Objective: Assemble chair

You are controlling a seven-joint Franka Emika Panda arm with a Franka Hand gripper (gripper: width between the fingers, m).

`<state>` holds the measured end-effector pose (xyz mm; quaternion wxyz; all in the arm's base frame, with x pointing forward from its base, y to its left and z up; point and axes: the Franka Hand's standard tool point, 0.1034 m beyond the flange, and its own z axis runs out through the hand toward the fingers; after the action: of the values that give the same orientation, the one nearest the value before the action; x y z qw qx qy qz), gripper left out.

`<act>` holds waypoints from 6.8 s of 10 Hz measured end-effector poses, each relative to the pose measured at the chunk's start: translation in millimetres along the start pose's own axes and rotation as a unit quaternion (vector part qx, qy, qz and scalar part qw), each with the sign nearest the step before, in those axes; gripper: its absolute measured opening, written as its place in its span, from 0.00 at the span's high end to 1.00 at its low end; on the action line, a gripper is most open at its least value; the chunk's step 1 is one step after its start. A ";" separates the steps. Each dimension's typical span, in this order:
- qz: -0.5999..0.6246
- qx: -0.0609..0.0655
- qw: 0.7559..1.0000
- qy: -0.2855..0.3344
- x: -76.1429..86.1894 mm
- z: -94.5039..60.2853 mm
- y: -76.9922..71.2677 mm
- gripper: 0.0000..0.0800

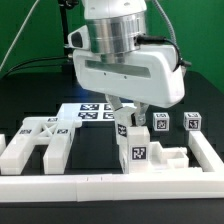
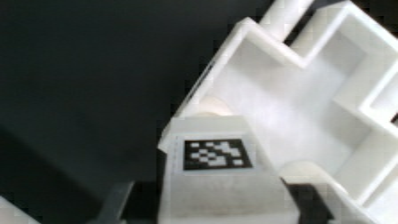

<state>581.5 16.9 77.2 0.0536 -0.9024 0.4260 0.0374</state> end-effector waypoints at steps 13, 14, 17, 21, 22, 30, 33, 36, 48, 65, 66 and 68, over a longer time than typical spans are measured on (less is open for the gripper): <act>0.054 0.006 0.999 -0.005 -21.4 3.1 -20.3 0.20; 0.012 0.006 1.000 -0.005 -27.1 4.1 -21.5 0.19; -0.110 0.006 0.994 -0.004 -25.9 4.8 -20.5 0.19; -0.312 0.001 0.948 0.056 -12.4 5.2 -17.4 0.19; -0.308 0.002 0.950 0.056 -11.9 5.2 -17.5 0.39; 0.086 0.029 0.995 0.030 6.8 3.0 -2.6 0.64; 0.224 0.054 0.973 0.025 -2.9 7.8 -1.9 0.64; 0.305 0.055 0.950 0.018 -3.3 9.0 -1.2 0.63; -0.315 0.010 0.948 0.050 -18.1 11.5 -9.9 0.19; 0.316 0.087 0.944 0.026 -15.5 12.8 -5.2 0.64; 0.277 0.085 0.957 0.030 -15.9 12.6 -6.6 0.38; 0.129 0.084 0.987 0.040 -19.9 10.6 -17.8 0.23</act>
Offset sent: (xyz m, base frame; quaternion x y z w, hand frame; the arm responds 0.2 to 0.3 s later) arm 0.0161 0.0323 -0.0071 0.0168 0.0056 0.2625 0.9648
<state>582.3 44.7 70.1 0.1065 -0.8329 0.5424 -0.0279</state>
